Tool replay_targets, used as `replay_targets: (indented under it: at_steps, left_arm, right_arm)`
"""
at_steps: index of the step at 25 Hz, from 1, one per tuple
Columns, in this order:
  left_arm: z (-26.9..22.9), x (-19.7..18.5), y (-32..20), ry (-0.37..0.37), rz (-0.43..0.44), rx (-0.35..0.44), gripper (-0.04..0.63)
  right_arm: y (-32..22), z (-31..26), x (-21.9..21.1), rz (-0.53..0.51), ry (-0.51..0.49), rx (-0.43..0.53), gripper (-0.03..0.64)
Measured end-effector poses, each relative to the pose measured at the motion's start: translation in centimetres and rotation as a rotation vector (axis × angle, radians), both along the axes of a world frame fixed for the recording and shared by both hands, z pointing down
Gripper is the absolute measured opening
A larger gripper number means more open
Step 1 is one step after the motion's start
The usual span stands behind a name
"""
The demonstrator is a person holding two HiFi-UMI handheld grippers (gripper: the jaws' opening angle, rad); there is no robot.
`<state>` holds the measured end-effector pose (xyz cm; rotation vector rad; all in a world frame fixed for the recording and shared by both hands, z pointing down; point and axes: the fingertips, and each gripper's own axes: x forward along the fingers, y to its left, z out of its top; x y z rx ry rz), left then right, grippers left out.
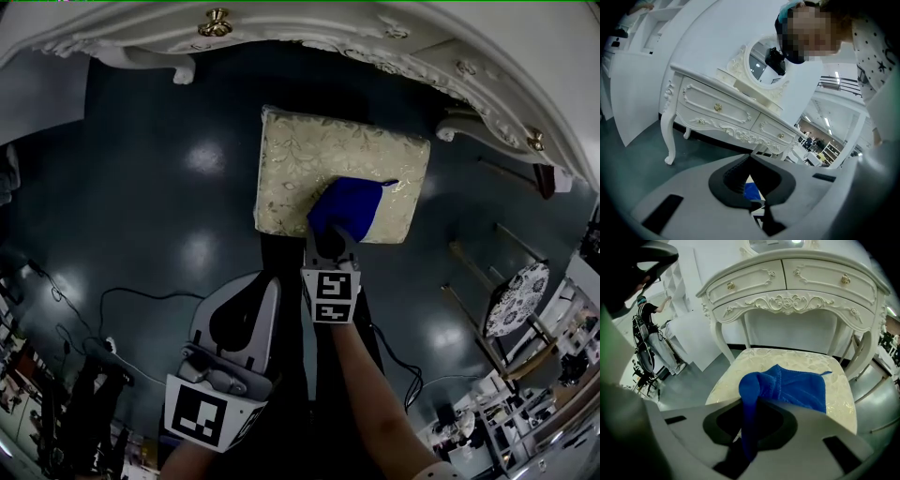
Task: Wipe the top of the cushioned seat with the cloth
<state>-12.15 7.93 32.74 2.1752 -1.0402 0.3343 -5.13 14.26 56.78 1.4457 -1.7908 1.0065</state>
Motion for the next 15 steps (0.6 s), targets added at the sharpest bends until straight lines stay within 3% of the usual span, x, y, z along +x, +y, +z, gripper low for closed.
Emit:
replay_targets:
  at_steps: [15]
  left_arm:
    - [0.0, -3.2, 0.4, -0.006, -0.075, 0.009, 0.009]
  right_arm:
    - [-0.9, -0.2, -4.3, -0.066, -0.024, 0.008, 0.064]
